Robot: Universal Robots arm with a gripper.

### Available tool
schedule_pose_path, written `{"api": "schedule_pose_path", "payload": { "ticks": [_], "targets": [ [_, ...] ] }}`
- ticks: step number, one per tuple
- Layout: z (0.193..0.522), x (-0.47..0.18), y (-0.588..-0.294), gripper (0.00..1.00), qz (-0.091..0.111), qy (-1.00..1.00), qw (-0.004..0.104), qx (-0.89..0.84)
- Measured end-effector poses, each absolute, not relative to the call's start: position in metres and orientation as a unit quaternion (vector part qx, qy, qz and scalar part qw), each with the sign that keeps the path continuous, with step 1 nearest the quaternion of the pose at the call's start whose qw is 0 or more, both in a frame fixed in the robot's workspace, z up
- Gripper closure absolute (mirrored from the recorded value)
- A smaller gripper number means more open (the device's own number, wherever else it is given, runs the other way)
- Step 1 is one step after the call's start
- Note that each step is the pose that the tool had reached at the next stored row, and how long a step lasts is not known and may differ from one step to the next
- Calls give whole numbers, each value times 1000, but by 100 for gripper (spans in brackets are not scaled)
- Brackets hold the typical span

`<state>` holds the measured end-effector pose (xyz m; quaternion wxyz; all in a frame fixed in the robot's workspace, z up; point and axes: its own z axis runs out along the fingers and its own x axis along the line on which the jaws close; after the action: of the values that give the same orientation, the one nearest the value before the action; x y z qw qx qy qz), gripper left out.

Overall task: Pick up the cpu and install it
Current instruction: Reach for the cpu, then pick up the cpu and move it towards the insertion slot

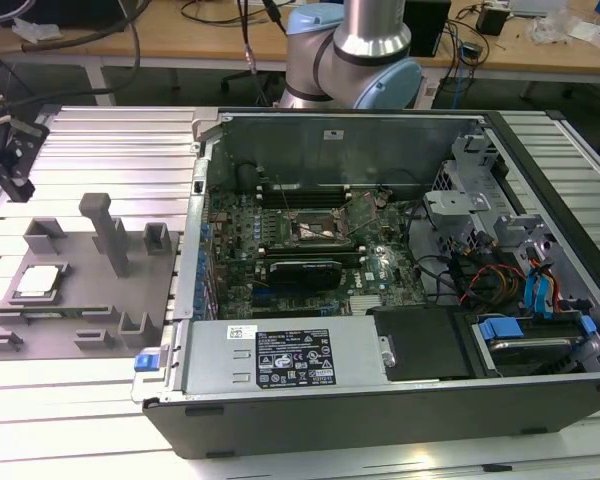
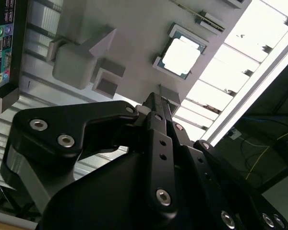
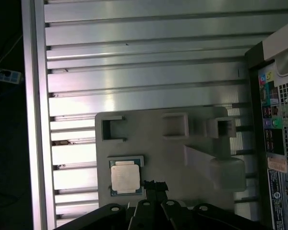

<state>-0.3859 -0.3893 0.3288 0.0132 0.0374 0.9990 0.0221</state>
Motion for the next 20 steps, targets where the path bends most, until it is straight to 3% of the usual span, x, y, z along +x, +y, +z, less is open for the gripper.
{"api": "schedule_pose_path", "payload": {
  "ticks": [20],
  "targets": [
    [317,-391,-394,89,22,999,13,37]
  ]
}}
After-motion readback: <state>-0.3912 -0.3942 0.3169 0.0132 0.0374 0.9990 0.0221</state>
